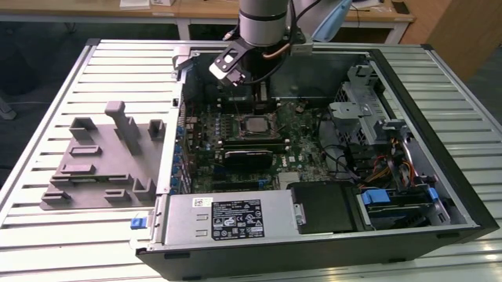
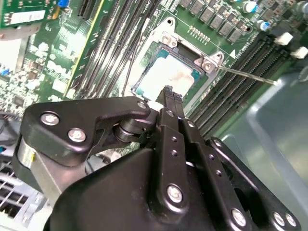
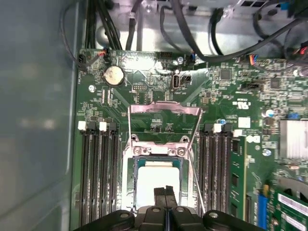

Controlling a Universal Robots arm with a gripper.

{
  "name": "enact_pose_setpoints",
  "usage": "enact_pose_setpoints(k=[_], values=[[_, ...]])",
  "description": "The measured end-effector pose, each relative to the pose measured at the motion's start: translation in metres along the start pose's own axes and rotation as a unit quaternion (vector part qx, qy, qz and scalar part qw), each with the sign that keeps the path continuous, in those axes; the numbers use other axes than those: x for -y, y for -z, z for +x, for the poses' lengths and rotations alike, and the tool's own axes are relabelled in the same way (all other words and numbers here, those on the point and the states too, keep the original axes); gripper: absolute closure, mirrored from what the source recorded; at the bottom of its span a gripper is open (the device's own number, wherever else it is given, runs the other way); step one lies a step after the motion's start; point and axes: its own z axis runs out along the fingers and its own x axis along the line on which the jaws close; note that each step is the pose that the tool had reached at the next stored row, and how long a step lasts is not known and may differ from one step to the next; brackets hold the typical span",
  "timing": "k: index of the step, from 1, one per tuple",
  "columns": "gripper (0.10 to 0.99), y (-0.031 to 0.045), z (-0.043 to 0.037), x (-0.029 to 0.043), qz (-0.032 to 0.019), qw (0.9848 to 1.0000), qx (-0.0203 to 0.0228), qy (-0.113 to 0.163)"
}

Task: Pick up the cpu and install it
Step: 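Place the cpu into insertion slot, then close the cpu cover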

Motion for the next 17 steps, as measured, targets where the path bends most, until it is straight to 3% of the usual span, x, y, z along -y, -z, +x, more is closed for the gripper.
enact_pose_setpoints(k=[4, 17], values=[[0.98, 0.0078, -0.0003, -0.0003, -0.0007, 1.0, 0.0, 0.0], [0.98, 0.0093, -0.0004, -0.0002, -0.0007, 1.0, 0.0002, 0.0]])
